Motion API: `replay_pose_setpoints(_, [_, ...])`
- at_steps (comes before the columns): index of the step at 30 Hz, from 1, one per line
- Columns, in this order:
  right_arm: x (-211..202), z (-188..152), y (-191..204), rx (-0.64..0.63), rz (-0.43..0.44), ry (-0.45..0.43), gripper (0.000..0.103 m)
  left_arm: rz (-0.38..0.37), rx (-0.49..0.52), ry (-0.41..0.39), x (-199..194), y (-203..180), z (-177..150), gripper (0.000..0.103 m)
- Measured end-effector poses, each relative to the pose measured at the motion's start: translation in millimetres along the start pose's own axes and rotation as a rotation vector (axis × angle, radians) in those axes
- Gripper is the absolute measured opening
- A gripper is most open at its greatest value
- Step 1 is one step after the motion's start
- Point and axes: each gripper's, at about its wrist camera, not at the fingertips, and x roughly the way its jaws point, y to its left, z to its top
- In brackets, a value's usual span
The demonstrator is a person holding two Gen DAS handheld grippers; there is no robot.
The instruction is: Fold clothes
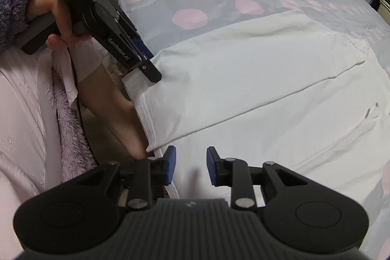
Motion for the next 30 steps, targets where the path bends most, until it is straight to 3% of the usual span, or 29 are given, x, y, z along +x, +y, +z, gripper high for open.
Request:
replay_pose_setpoints(3, [1.4,0.1,-1.9,0.014,-0.007,0.003,0.032,-0.015,-0.004,-0.013,-3.4,0.0,-1.2,0.005])
replay_pose_setpoints(10, [-3.3,-7.6,-17.1,0.127,-0.033,0.019,0.036,0.036,0.069,-0.067,-36.6,-25.9,-2.5,0.003])
replay_pose_setpoints(14, [-6.2,-16.5,-30.3,0.212,-0.047,0.029,0.038,0.124,0.196,-0.092,-54.0,-66.8,9.4,0.003])
replay_pose_setpoints(19, [-14.9,-28.3,-47.0,0.325,-0.044,0.002,0.037,0.198,0.433,-0.093,-52.2,-129.8,20.0,0.003])
replay_pose_setpoints(25, [-31.7,-41.4,-68.5,0.458,-0.050,-0.067,0.037,0.116,0.522,-0.054,-30.5,-174.4,32.1,0.003])
replay_pose_setpoints(30, [-44.2,-52.5,-89.8,0.626,0.041,-0.171,0.037,0.078,0.500,-0.011,-4.1,-190.2,35.8,0.003])
